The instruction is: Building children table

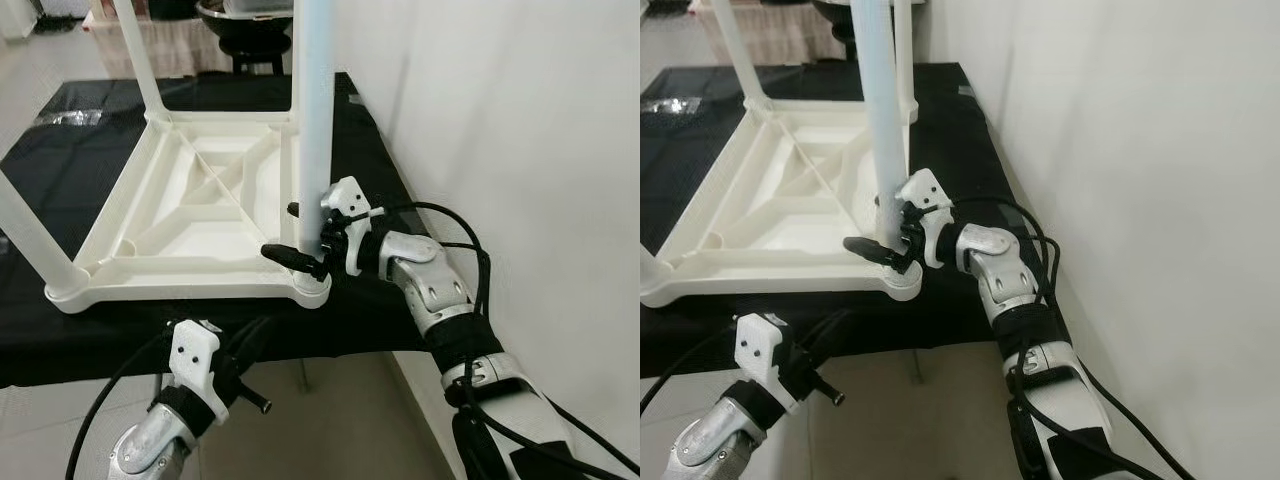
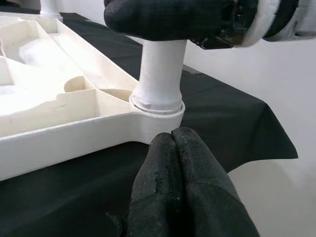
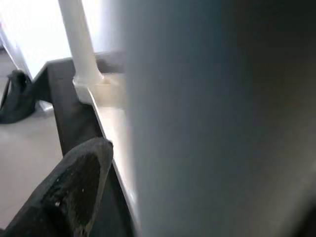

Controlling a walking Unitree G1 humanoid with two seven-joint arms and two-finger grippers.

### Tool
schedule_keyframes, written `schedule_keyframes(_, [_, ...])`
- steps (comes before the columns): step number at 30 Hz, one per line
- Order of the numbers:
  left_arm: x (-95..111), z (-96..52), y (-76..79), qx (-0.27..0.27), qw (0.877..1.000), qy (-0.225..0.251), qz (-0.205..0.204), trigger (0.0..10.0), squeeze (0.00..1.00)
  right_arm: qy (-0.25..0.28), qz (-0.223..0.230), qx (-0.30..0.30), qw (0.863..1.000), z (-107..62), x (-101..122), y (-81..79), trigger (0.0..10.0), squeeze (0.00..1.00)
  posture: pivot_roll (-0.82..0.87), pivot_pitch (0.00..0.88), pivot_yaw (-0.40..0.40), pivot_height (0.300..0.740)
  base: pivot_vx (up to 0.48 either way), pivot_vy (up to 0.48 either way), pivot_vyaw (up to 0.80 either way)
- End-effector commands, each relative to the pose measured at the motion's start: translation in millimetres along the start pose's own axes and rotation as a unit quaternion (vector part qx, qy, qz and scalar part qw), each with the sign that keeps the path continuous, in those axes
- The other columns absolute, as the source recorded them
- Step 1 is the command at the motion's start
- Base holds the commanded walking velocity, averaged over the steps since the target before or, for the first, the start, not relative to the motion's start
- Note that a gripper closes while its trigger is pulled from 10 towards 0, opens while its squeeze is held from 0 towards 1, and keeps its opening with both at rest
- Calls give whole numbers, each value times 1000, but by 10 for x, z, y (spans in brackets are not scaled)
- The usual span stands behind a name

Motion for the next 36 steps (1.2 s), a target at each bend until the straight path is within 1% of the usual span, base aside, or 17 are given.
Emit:
schedule_keyframes(1, [-26,-24,25,1,1000,-4,-2,10000,0,-9,8,5,1000,41,-44,-16,10000,0,96,153,-80,740,0,0,0])
schedule_keyframes(2, [-25,-34,37,1,1000,-5,-2,10000,0,-16,12,-2,1000,37,-66,21,8314,0,104,159,-81,740,0,0,0])
schedule_keyframes(3, [-25,-34,37,1,1000,-5,-2,10000,0,-16,12,-2,1000,37,-66,21,8314,0,104,159,-81,740,0,0,0])
schedule_keyframes(4, [-24,-45,49,0,1000,-5,-2,10000,0,-21,18,-7,1000,29,-84,48,0,0,109,162,-82,740,0,0,0])
schedule_keyframes(9, [-23,-62,63,0,1000,-6,-3,10000,0,-23,22,-3,999,13,-95,58,0,0,114,168,-80,740,0,0,0])
schedule_keyframes(16, [-18,-119,108,-7,1000,-9,-12,10000,0,-27,41,1,999,-165,-204,130,0,0,100,185,-72,740,0,0,0])
schedule_keyframes(18, [-16,-127,119,-10,1000,-10,-14,10000,0,-42,45,-58,996,-323,-347,194,0,0,95,188,-78,740,0,0,0])
schedule_keyframes(23, [-12,-130,116,-9,1000,-10,-14,10000,0,-45,68,-116,990,-371,-455,193,0,0,87,194,-86,740,0,0,0])
schedule_keyframes(24, [-4,-132,106,-9,1000,-9,-13,10000,0,-52,83,-240,966,-392,-578,154,0,0,81,197,-88,740,0,0,0])
schedule_keyframes(26, [16,-114,55,-6,1000,-7,-10,10000,0,-71,122,-339,930,-331,-756,-490,0,0,50,205,-49,740,0,0,0])
schedule_keyframes(27, [20,-103,37,-5,1000,-7,-8,10000,0,-69,130,-355,923,-315,-730,-680,0,0,50,205,-49,740,0,0,0])
schedule_keyframes(28, [20,-103,37,-5,1000,-7,-8,10000,0,-69,130,-355,923,-315,-730,-680,0,0,50,205,-49,740,0,0,0])
schedule_keyframes(29, [15,-83,11,-5,1000,-7,-6,10000,0,-66,120,-311,940,-173,-696,-799,0,0,29,180,-29,740,0,0,0])
schedule_keyframes(33, [-12,-27,-18,-10,1000,-11,-9,10000,0,-45,101,-304,946,-41,-615,-560,0,0,50,157,-44,740,0,0,0])
schedule_keyframes(34, [-20,-10,-24,-11,1000,-12,-10,10000,0,-43,102,-308,945,-16,-592,-486,1373,0,52,154,-48,740,0,0,0])
schedule_keyframes(35, [-20,-10,-24,-11,1000,-12,-10,10000,0,-43,102,-308,945,-16,-592,-486,1373,0,52,154,-48,740,0,0,0])
schedule_keyframes(36, [-21,1,-30,-10,1000,-12,-9,10000,0,-44,98,-304,946,16,-575,-448,10000,0,52,153,-48,740,0,0,0])
Point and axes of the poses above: a point about 5 cm out from each wrist's last joint towards the gripper, its own z axis pointing out of the wrist towards the gripper, its own x axis along the axis of the wrist's last joint, y = z × x, the point moved 2 cm from there along z, pointing out of the wrist towards the gripper, and after that the axes turned 2 degrees about -z, right-handed, at the moved point
